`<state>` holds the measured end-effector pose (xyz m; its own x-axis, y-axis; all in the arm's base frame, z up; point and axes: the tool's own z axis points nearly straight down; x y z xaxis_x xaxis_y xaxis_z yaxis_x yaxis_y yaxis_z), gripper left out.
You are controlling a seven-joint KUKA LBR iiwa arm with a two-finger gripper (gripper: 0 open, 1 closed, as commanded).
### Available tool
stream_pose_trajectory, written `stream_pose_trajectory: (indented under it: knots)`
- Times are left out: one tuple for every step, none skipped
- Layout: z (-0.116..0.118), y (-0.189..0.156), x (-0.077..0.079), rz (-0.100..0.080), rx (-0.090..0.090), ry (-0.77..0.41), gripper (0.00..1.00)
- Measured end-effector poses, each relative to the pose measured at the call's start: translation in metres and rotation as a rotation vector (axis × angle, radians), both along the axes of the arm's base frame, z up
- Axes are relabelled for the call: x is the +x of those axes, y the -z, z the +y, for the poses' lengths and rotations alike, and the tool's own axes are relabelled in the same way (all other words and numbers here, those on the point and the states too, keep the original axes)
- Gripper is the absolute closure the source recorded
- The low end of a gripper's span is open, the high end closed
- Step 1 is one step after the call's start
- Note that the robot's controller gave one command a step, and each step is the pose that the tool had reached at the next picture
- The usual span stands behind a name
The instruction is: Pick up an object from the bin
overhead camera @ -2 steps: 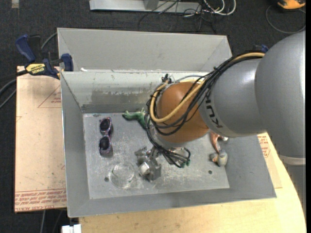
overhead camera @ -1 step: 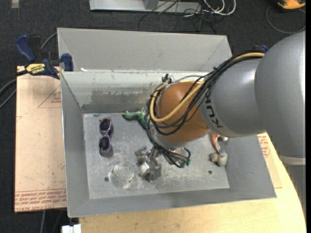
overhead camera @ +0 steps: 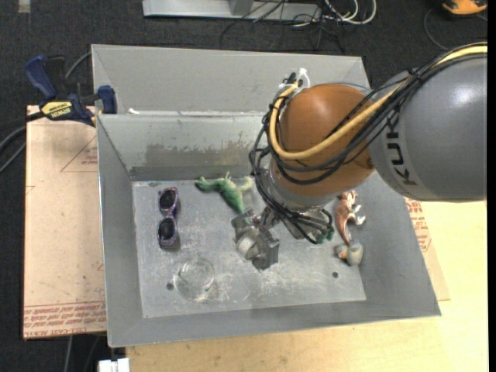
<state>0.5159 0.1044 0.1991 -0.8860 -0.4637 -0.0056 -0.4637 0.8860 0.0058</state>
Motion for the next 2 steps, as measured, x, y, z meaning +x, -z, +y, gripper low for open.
stream_pose_trajectory:
  knots:
    - [0.0, 0.0, 0.0, 0.0, 0.0, 0.0, 1.0]
    - [0.006, -0.154, 0.002, -0.003, 0.002, 0.037, 1.0]
